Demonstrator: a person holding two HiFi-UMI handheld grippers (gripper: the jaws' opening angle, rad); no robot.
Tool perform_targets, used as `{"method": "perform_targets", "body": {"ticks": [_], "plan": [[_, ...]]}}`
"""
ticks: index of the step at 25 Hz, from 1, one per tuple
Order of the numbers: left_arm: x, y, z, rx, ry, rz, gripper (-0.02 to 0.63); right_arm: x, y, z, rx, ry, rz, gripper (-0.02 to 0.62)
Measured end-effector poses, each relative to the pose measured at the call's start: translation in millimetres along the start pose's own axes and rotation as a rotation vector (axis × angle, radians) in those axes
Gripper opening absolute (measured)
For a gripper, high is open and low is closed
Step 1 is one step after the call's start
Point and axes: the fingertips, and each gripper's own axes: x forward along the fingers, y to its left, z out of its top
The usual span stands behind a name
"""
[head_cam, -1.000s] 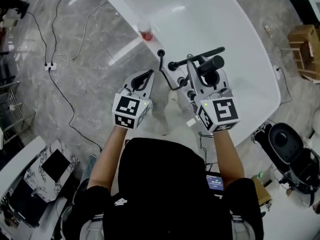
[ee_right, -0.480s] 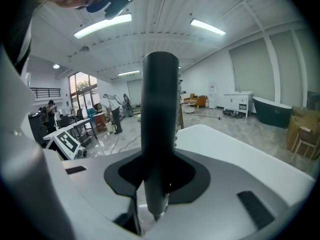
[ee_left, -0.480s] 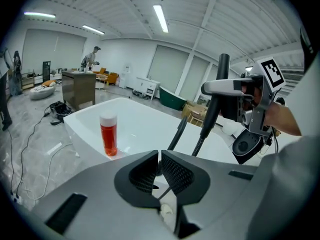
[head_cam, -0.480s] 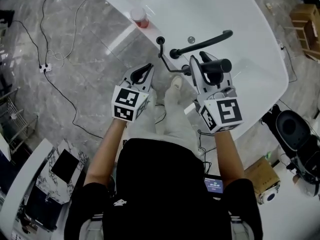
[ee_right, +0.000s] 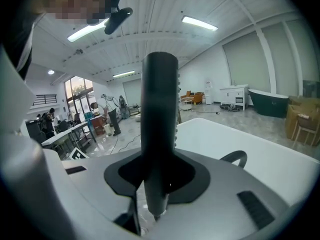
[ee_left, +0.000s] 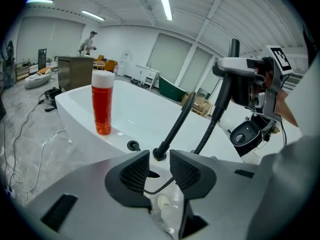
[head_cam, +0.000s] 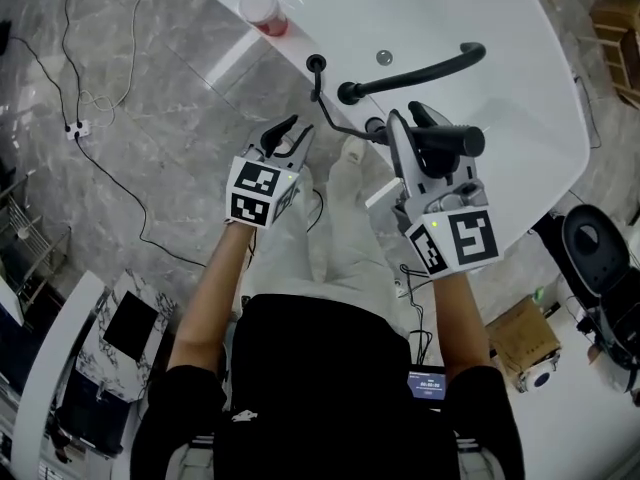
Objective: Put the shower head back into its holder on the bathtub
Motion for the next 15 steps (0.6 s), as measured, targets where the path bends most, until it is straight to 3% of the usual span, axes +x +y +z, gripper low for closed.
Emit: {"method": "perform_targets", "body": {"ticks": [10, 15], "plan": [[71.2, 28.3, -59.8, -0.027, 0.118, -0.037, 0.188, 16.0, -7.2, -34.7, 0.047, 0.009, 0.002, 0.112], [94.9, 36.6, -69.9, -0.042, 0.125, -0.043, 0.200, 16.5, -9.6, -42.1, 0.052, 0.007, 0.003, 0.113]]}}
